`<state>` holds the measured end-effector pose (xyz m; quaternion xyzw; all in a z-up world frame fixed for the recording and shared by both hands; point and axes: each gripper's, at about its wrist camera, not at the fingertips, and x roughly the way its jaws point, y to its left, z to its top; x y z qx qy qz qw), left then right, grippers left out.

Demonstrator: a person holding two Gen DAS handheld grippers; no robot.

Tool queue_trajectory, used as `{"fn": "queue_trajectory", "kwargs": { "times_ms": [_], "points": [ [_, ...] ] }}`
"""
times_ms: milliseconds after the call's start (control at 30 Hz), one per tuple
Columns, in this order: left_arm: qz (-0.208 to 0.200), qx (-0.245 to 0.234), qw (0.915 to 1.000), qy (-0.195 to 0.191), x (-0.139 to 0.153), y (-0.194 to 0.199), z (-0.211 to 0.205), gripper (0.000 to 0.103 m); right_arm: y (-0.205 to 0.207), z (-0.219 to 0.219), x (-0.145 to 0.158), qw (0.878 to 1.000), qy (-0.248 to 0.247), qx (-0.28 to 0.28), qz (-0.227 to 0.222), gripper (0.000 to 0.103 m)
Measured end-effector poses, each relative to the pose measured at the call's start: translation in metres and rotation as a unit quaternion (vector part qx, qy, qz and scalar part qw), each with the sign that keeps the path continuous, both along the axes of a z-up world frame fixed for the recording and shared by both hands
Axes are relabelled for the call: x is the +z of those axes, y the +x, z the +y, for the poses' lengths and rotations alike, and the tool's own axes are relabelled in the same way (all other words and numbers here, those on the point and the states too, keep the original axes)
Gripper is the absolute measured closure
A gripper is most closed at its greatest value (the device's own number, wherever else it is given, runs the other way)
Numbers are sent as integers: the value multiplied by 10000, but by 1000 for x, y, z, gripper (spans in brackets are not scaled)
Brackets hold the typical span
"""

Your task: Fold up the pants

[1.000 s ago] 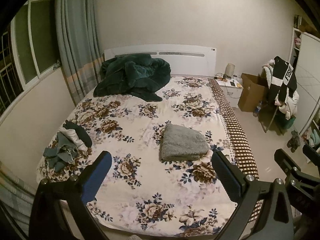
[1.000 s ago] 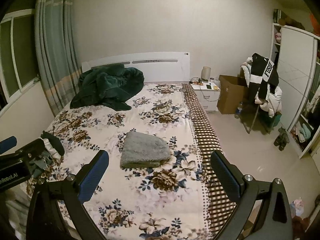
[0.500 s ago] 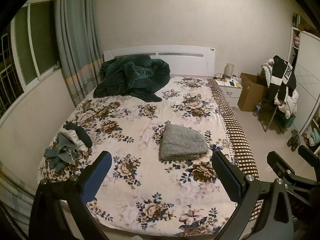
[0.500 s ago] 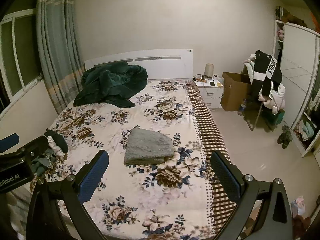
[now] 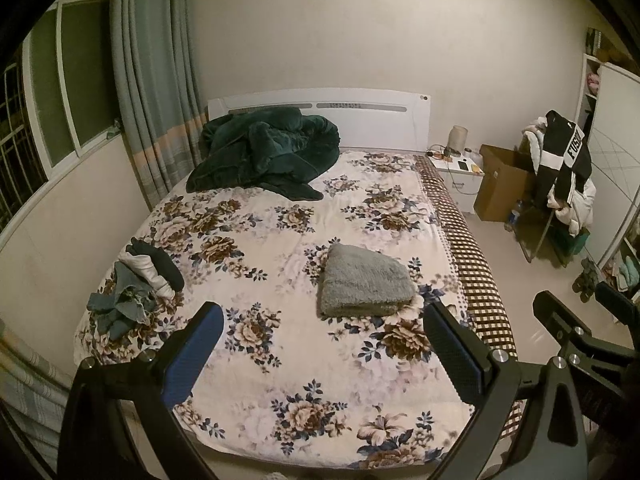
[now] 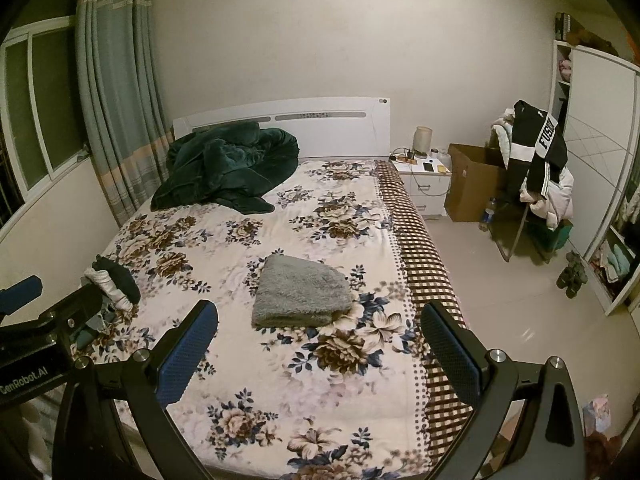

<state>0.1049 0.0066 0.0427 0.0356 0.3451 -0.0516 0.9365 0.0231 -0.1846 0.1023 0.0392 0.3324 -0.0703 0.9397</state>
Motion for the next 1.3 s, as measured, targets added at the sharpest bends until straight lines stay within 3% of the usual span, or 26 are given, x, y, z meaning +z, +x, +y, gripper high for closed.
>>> {"fn": "queue_trajectory", "kwargs": {
  "times_ms": [1300],
  "points": [
    [-16, 44, 10000, -10, -1, -3, 4, 1, -3, 0, -1, 10000, -17, -2, -23, 0]
  ]
}}
